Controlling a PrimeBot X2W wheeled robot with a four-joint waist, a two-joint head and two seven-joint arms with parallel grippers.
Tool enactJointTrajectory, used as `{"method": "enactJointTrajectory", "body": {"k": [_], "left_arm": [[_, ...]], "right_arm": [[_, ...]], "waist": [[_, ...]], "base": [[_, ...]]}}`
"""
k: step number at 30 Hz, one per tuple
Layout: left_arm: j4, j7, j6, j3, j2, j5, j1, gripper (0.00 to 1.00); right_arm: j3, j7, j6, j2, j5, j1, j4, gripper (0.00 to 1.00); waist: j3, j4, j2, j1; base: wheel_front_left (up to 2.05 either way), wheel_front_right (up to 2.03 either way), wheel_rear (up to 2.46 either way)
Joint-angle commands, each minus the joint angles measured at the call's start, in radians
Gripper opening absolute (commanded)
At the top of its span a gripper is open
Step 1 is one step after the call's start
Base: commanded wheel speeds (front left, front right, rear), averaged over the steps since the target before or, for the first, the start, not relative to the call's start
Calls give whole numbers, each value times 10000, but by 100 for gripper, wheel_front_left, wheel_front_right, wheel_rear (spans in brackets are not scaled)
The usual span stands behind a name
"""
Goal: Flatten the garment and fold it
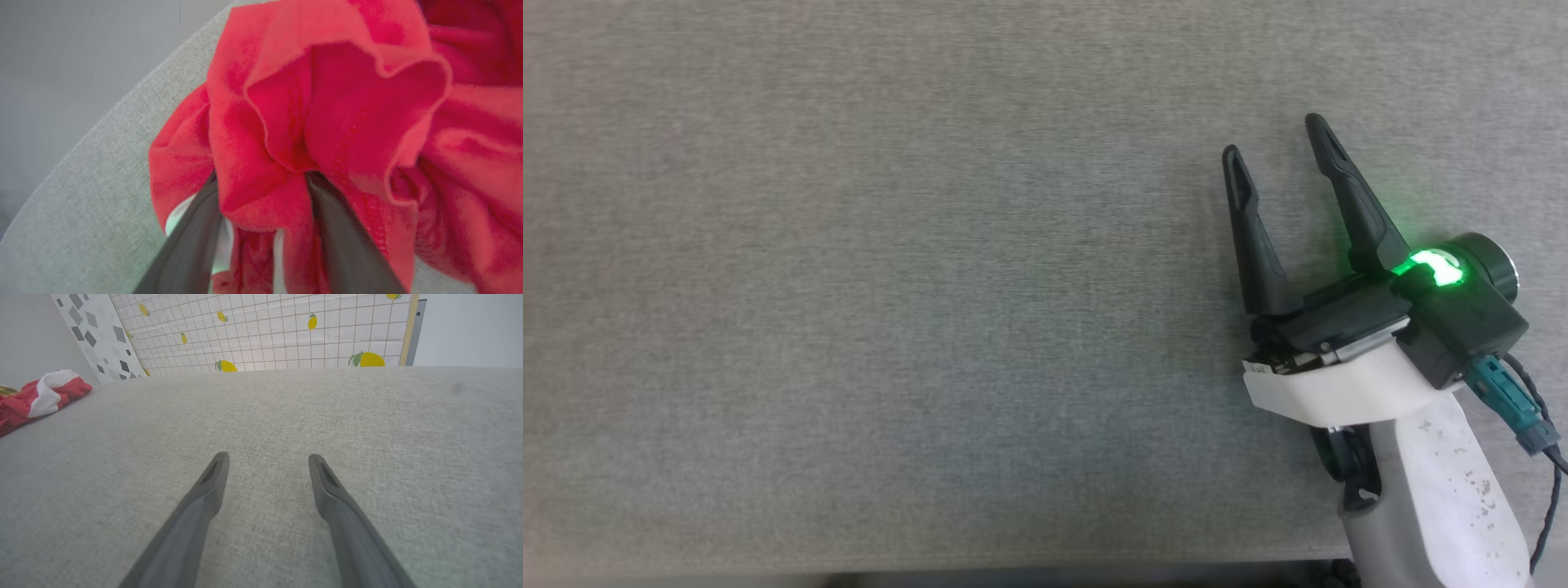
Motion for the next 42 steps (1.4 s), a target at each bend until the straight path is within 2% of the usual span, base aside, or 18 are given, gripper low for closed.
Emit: {"method": "enactJointTrajectory", "body": {"k": [1, 6, 10, 13, 19, 24, 27, 36, 42], "left_arm": [[273, -125, -72, -235, -306, 89, 379, 0], [26, -2233, -281, -201, -237, 784, 410, 0], [-3, -4758, -626, -227, -155, 1482, 212, 0], [171, -6569, -1172, -480, -157, 1867, -8, 0], [388, -8429, -2355, -1513, -347, 2244, -774, 0], [373, -8661, -3146, -2728, -922, 2415, -1562, 0], [195, -8550, -3451, -3603, -1669, 2481, -2024, 0], [-61, -8280, -3982, -5590, -3748, 2383, -1827, 0], [623, -7909, -4072, -6608, -5005, 2107, -1014, 0]], "right_arm": [[-150, 45, -23, -148, 37, -29, 392, 100], [-175, 44, -23, -148, 1, 103, 593, 100], [-273, 44, -23, -148, 8, 353, 790, 100], [-328, 44, -23, -148, 71, 660, 969, 100], [-514, 44, -23, -148, 215, 1477, 1294, 100], [-737, 43, -23, -148, 298, 2260, 1385, 100], [-892, 43, -23, -148, 249, 2620, 1403, 100], [-838, 179, -23, -148, 314, 3008, 1238, 100], [-795, 264, -23, -148, 374, 3142, 1150, 100]], "waist": [[-54, -88, -1, 1], [-852, 90, -1, 1], [-1931, 269, -1, 1], [-2935, 403, -1, 1], [-4885, 607, -1, 1], [-5982, 569, -1, 1], [-6406, 460, -1, 1], [-6981, -583, -1, 1], [-6879, -1270, -1, 1]], "base": [[0, 0, 0], [0, 0, 0], [0, 0, 0], [0, 0, 0], [0, 0, 0], [0, 0, 0], [0, 0, 0], [0, 0, 0], [0, 0, 0]]}}
